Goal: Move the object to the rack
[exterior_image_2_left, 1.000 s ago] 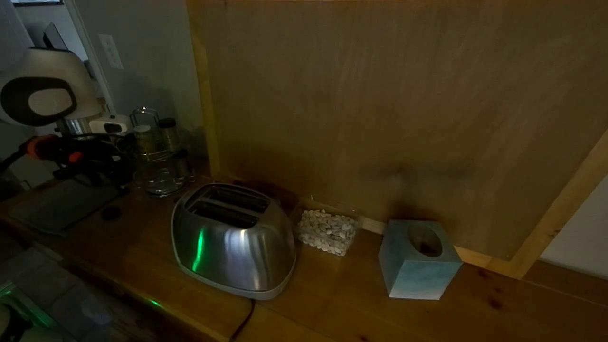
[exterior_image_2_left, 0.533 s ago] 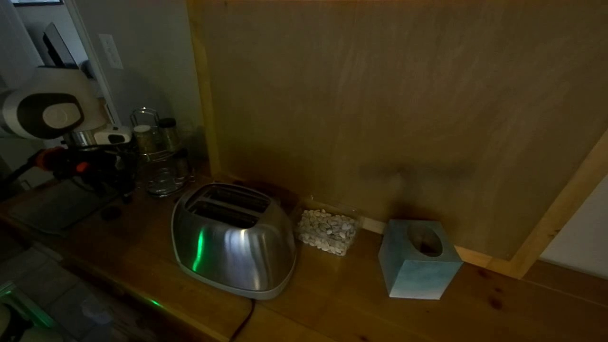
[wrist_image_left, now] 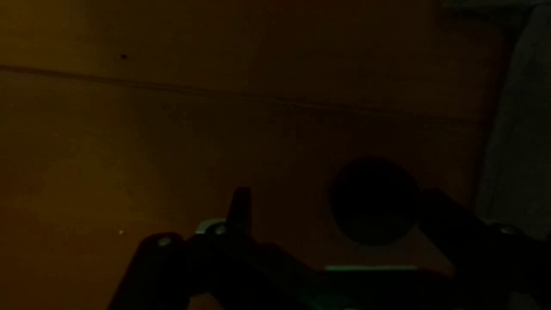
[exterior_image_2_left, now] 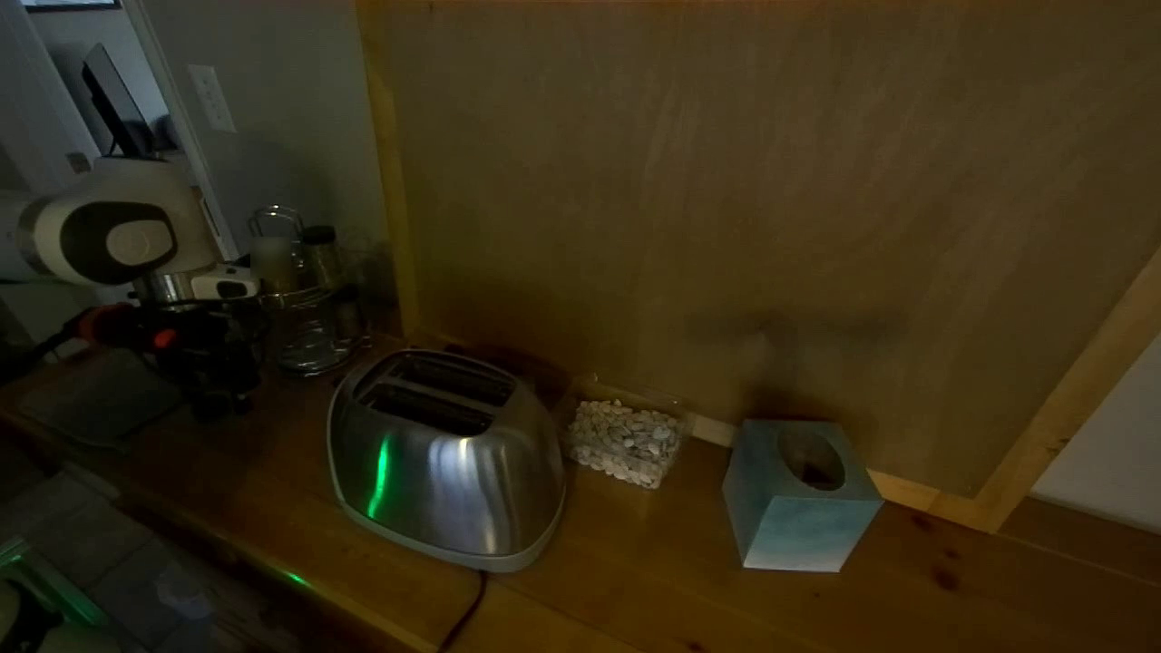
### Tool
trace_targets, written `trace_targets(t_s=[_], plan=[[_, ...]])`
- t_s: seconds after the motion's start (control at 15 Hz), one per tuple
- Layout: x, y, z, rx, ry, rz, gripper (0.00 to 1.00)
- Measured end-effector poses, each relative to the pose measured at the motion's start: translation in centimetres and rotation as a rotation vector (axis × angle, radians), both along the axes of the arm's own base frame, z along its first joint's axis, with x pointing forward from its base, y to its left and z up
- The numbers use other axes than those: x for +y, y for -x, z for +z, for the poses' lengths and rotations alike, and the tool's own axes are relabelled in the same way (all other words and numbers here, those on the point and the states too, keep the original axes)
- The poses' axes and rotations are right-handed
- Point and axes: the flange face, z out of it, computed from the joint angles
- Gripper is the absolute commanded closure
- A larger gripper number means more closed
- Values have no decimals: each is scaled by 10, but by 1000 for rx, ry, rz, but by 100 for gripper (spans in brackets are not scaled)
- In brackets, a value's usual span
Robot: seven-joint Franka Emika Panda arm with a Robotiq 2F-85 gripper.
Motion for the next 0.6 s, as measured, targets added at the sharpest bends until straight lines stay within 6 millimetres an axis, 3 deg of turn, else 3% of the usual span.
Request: trace_targets(t_s=[0.2,0.27,0.4,0.47,0.53,0.6], plan=[[0,0,0,3,1,0,49],[0,0,0,3,1,-1,13],[0,0,0,3,1,-1,9],[0,0,0,3,1,-2,19],[-1,0,0,3,1,-2,47],[-1,0,0,3,1,-2,44]])
